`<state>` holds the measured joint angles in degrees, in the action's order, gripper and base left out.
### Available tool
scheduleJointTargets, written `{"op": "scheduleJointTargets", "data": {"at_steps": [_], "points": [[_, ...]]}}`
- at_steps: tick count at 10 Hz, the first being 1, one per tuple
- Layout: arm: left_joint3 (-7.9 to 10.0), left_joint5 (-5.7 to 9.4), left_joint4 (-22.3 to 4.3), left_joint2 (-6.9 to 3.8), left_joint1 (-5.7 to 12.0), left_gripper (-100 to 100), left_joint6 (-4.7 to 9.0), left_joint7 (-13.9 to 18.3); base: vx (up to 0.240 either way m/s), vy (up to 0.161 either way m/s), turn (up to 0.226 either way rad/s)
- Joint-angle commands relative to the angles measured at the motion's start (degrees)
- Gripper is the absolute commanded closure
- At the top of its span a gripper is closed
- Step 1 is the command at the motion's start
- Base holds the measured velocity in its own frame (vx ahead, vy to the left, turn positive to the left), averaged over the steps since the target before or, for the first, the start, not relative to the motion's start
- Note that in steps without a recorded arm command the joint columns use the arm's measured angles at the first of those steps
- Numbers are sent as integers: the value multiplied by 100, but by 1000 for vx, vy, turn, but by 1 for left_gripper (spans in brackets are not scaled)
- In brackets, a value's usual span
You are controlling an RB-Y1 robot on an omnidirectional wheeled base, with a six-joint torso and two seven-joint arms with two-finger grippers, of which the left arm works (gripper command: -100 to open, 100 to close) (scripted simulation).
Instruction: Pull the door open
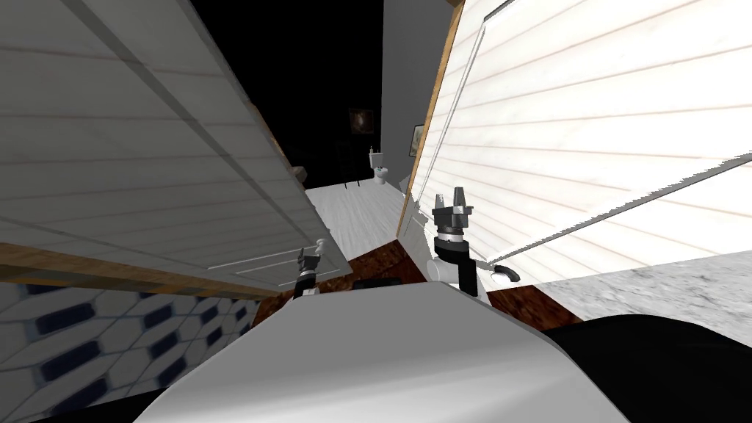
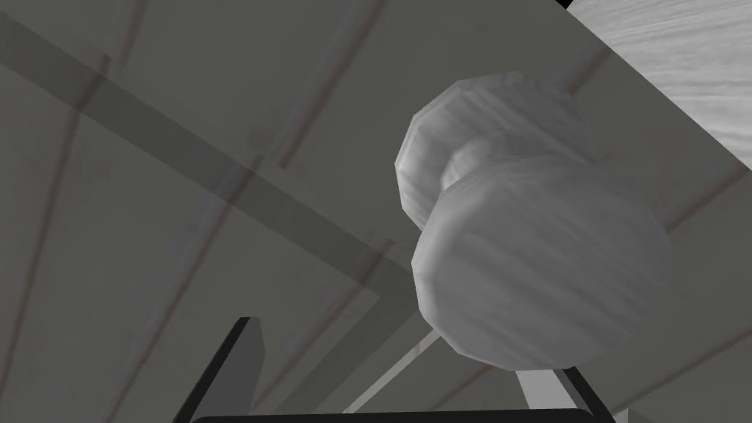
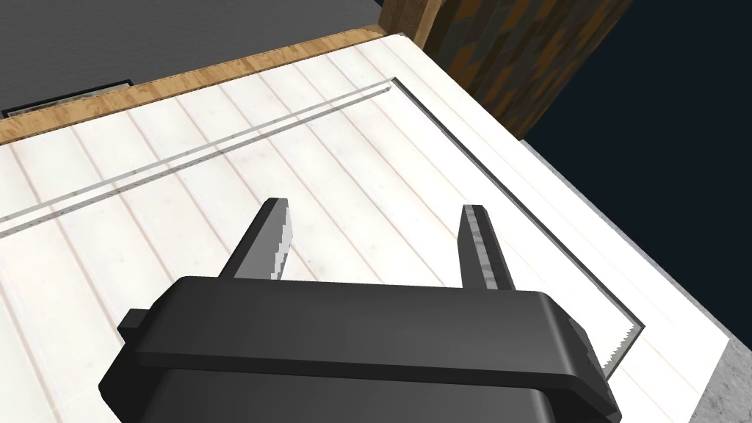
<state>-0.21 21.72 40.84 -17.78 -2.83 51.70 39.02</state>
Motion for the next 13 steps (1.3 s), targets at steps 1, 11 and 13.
{"op": "scheduleJointTargets", "data": {"at_steps": [1,11,13], "points": [[-157,61,-85,80,139,-100,45,286,-57,18,-36],[-350,467,-29,184,172,-100,-94,1185,-43,10,-15],[-401,573,104,212,181,-100,-131,1411,-38,2,-22]]}}
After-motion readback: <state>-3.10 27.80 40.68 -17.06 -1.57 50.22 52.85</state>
